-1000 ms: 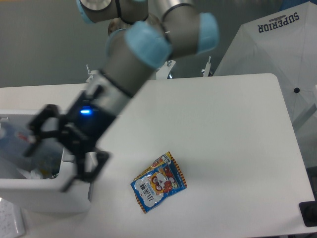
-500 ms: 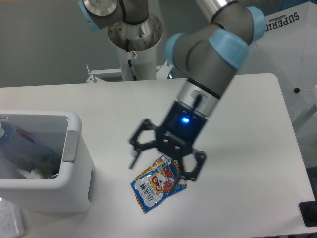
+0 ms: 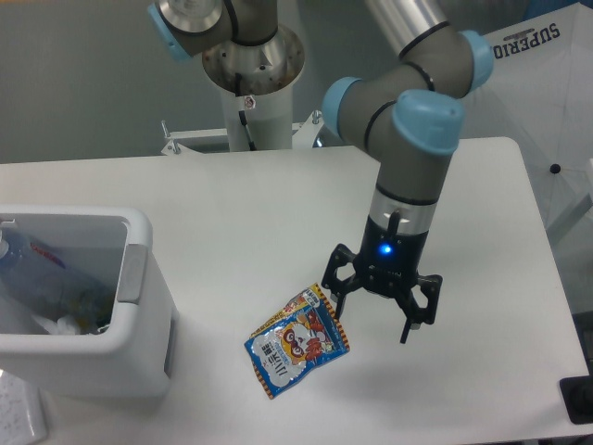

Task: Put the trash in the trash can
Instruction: 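Raise the gripper out of the bin and move it over the snack wrapper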

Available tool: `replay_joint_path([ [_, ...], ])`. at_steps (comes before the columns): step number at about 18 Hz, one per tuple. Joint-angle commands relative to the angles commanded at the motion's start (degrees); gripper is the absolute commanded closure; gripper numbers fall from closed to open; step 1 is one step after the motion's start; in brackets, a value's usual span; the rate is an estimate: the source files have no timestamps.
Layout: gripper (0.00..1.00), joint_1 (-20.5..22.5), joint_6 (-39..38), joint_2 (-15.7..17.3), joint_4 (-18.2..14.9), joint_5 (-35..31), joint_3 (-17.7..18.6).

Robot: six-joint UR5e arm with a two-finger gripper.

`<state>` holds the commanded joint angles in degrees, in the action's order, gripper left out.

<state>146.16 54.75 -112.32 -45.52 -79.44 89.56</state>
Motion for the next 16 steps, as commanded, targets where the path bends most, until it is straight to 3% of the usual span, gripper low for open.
replay_joint_path([
  [3, 0.00, -0.4, 1.4, -0.3, -5.4, -3.2, -3.0],
  [6, 0.00, -2.0, 9.6, -1.9, -15.7, -7.3, -8.7],
  [7, 0.00, -2.3, 10.4, -2.4, -17.2, -7.7, -9.8],
  [8, 0.00, -3.0, 10.8, -4.4, -21.2, -10.0, -13.1],
  [16, 0.00, -3.8, 10.9, -4.8, -21.6, -12.9, -13.8],
])
